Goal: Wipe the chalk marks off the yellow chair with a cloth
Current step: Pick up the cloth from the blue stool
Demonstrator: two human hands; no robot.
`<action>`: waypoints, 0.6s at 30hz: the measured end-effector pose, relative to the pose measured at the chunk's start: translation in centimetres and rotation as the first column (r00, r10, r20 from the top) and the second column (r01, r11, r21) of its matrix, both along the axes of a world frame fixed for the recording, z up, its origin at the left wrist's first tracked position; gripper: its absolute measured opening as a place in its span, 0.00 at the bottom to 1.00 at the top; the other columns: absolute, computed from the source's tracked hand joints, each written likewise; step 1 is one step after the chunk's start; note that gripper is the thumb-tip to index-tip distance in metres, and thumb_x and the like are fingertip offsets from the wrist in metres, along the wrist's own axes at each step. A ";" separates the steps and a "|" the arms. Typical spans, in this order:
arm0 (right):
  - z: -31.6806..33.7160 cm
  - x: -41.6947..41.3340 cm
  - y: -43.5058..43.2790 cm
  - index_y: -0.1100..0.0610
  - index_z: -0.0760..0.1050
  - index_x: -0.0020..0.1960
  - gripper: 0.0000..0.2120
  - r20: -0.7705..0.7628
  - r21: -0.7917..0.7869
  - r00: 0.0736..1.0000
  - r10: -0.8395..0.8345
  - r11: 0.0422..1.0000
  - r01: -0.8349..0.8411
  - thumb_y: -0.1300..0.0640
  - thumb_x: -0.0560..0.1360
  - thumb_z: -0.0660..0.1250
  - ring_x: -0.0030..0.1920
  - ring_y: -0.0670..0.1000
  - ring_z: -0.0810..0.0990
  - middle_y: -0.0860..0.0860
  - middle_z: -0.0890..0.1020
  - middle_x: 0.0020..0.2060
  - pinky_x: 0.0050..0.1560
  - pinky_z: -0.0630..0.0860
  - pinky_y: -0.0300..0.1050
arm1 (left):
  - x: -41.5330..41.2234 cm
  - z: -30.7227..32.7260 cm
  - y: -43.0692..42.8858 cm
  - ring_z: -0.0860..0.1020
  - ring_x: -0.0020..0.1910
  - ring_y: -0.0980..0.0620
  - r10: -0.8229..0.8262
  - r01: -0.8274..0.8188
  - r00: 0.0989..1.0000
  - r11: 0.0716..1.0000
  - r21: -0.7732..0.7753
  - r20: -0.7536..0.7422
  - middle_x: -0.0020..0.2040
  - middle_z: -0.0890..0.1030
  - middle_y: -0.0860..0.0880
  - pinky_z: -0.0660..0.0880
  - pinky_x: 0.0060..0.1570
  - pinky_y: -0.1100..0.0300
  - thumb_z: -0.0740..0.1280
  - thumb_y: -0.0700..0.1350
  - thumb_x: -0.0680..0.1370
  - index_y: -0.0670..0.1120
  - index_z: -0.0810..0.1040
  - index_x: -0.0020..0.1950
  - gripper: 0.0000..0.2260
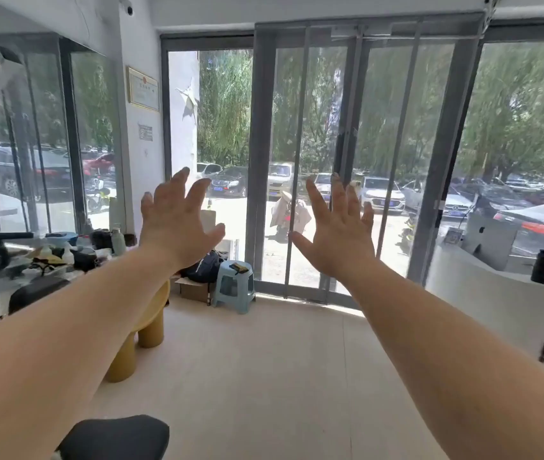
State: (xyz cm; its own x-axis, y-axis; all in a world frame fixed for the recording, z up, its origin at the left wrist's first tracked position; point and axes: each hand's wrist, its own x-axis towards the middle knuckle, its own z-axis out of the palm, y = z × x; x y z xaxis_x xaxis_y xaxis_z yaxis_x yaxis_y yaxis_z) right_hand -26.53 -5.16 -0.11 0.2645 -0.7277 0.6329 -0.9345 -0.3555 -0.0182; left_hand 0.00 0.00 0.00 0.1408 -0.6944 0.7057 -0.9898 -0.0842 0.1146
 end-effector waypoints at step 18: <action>-10.8 12.1 -41.2 0.41 0.35 0.81 0.42 -0.029 0.268 0.999 0.014 0.963 -0.006 0.30 0.78 0.55 0.81 0.59 0.37 0.52 0.34 0.81 0.78 0.42 0.67 | 13.3 -9.2 -41.8 0.61 0.74 0.35 0.068 -0.107 0.990 0.930 0.351 0.123 0.75 0.61 0.45 0.62 0.70 0.34 0.58 0.69 0.70 0.55 0.55 0.74 0.36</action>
